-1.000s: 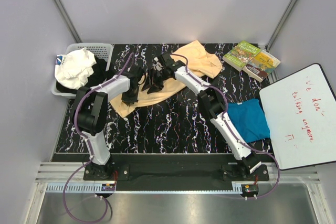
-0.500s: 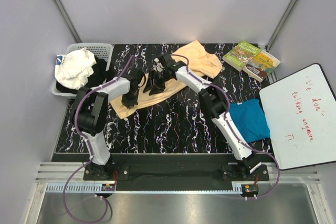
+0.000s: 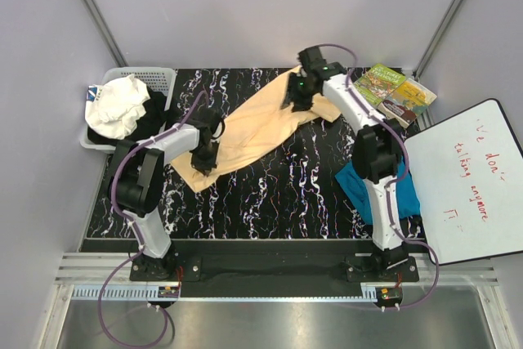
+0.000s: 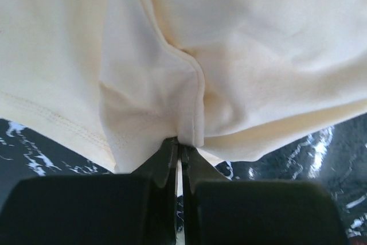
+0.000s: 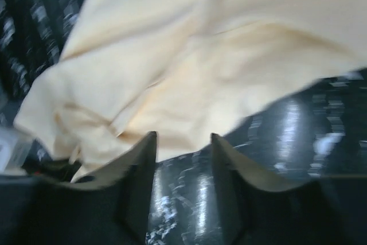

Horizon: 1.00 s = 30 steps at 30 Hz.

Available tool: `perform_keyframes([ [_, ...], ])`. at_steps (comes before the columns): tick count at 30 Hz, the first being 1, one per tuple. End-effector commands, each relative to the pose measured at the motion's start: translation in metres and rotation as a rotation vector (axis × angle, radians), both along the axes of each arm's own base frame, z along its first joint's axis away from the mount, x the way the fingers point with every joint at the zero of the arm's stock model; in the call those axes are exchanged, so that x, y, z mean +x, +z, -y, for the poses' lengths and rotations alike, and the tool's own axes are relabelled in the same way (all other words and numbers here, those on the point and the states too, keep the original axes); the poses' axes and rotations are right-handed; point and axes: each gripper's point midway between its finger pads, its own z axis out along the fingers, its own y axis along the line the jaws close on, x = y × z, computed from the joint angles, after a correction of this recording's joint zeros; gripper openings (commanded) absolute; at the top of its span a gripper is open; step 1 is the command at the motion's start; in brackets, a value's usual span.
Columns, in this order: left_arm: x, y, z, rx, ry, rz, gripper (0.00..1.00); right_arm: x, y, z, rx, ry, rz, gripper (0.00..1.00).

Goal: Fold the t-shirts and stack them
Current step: Rotate the tshirt 90 degrees

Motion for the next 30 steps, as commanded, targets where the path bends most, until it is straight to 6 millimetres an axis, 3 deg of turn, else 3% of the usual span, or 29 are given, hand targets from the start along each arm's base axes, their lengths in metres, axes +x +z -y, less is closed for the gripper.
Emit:
perform_keyframes([
  [1,-0.041,-0.007,0.026,-0.122,-0.060,-0.137,0.00,0.016,-0.054,0.098,-0.218,-0.172,-0.089,0.34],
  [2,-0.043,-0.007,0.028,-0.126,-0.064,-0.142,0.00,0.018,-0.060,0.104,-0.233,-0.177,-0.096,0.06],
  [3,-0.047,-0.007,0.031,-0.137,-0.070,-0.151,0.00,0.015,-0.080,0.109,-0.263,-0.174,-0.143,0.00],
  [5,-0.051,-0.005,0.036,-0.156,-0.077,-0.163,0.00,0.024,-0.084,0.110,-0.286,-0.165,-0.135,0.00],
  [6,-0.052,-0.005,0.039,-0.163,-0.083,-0.167,0.00,0.022,-0.101,0.111,-0.302,-0.160,-0.172,0.00],
  [8,-0.055,-0.003,0.042,-0.172,-0.084,-0.173,0.00,0.034,-0.098,0.110,-0.305,-0.177,-0.149,0.00],
  [9,-0.057,-0.003,0.045,-0.182,-0.088,-0.179,0.00,0.033,-0.115,0.110,-0.316,-0.175,-0.184,0.00],
  [10,-0.058,-0.002,0.046,-0.188,-0.091,-0.183,0.00,0.045,-0.106,0.106,-0.300,-0.183,-0.149,0.00],
  [12,-0.063,0.000,0.054,-0.218,-0.102,-0.204,0.00,0.051,-0.121,0.111,-0.335,-0.199,-0.153,0.00],
  [13,-0.065,0.002,0.058,-0.230,-0.110,-0.209,0.00,0.060,-0.115,0.110,-0.327,-0.205,-0.119,0.00],
  [15,-0.073,0.005,0.071,-0.268,-0.147,-0.224,0.00,0.068,-0.125,0.111,-0.342,-0.214,-0.104,0.00],
  [17,-0.078,0.011,0.083,-0.301,-0.181,-0.230,0.00,0.078,-0.123,0.108,-0.328,-0.210,-0.066,0.00],
  [22,-0.102,0.025,0.130,-0.385,-0.333,-0.254,0.00,0.103,-0.132,0.098,-0.281,-0.207,0.019,0.04],
  [24,-0.113,0.035,0.157,-0.432,-0.416,-0.260,0.00,0.113,-0.133,0.092,-0.255,-0.201,0.055,0.09],
  [30,-0.142,0.057,0.225,-0.516,-0.579,-0.285,0.00,0.134,-0.117,0.074,-0.170,-0.161,0.153,0.25],
])
